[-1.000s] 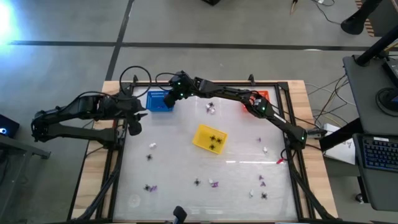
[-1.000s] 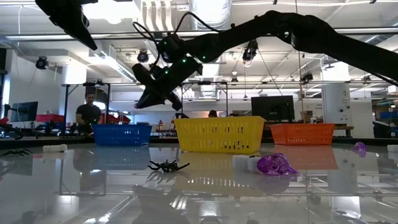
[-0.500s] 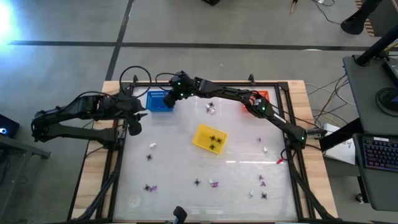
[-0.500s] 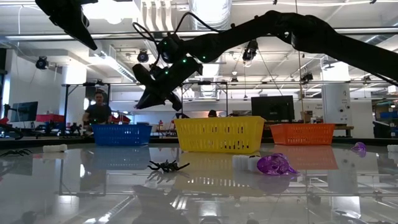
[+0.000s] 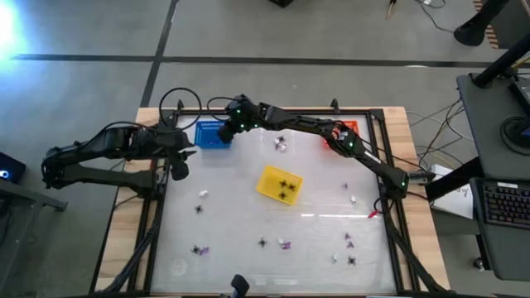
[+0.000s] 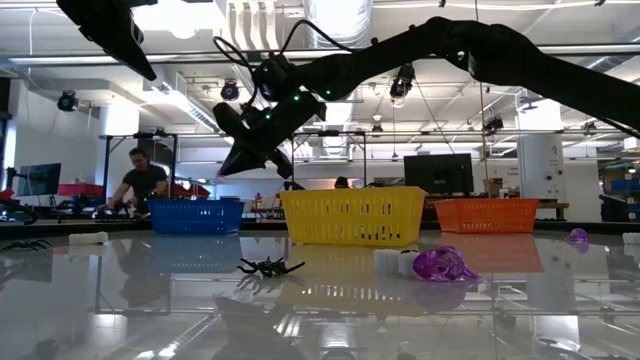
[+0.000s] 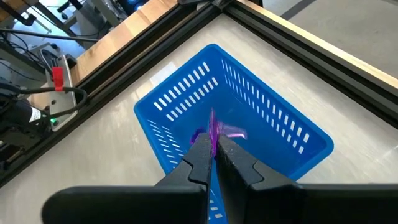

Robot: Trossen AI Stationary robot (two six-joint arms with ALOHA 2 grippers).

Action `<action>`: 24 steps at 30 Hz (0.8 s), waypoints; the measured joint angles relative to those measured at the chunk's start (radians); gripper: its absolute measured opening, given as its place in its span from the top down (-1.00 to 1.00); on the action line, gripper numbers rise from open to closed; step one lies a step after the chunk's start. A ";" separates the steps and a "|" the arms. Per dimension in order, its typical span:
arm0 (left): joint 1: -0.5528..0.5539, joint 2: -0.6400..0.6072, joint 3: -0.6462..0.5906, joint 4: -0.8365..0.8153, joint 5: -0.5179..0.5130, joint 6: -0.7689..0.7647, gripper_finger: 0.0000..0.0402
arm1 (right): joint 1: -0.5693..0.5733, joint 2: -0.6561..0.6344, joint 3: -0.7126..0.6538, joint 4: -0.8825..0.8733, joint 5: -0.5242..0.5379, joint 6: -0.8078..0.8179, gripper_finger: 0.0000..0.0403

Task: Sort Halloween decoration
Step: Put the purple witch hat toy into the blue bin, then put the black spider toy into the yellow bin

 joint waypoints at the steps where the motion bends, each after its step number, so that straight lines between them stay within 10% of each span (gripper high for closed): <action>1: 0.000 0.000 0.000 0.000 0.000 0.000 0.59 | 0.000 0.000 0.000 0.000 0.000 0.000 0.94; 24: 0.000 0.001 0.000 0.000 0.000 0.000 0.59 | 0.002 0.000 0.000 0.010 0.000 -0.007 0.94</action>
